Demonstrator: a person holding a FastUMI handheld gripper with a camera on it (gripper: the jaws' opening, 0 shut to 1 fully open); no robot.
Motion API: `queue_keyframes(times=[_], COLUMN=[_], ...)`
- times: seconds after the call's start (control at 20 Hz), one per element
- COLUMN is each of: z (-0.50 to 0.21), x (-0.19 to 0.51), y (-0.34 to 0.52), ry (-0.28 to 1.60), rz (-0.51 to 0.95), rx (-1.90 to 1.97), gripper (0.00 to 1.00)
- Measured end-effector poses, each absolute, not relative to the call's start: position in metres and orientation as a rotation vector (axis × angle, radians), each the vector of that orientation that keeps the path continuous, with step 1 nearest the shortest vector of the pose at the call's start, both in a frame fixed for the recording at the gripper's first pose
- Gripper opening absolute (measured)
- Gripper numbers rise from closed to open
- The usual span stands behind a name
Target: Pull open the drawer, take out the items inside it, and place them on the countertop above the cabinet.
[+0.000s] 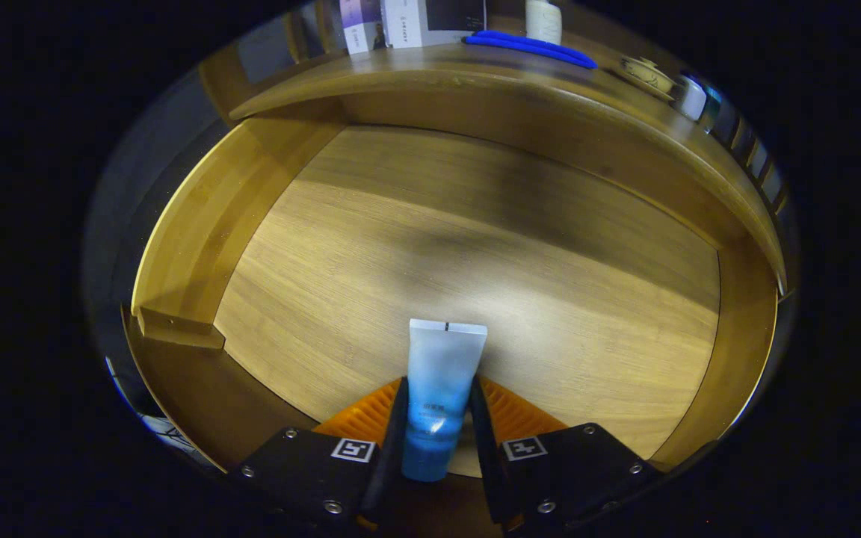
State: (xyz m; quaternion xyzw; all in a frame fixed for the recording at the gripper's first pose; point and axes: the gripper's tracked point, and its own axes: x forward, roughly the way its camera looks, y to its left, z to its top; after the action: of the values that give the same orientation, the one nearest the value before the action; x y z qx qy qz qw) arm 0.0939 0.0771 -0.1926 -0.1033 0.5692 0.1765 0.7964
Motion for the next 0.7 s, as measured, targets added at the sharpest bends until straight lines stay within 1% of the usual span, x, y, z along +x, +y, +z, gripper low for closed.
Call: queue_keyframes(times=[0.3, 0.7], z=[-0.186, -0.157], x=[0.095, 0.110], y=[0.080, 0.072], ry=[1.149, 0.933], rz=[0.412, 0.406], rx=[-0.149, -0.077], gripper=[0.33, 0.33])
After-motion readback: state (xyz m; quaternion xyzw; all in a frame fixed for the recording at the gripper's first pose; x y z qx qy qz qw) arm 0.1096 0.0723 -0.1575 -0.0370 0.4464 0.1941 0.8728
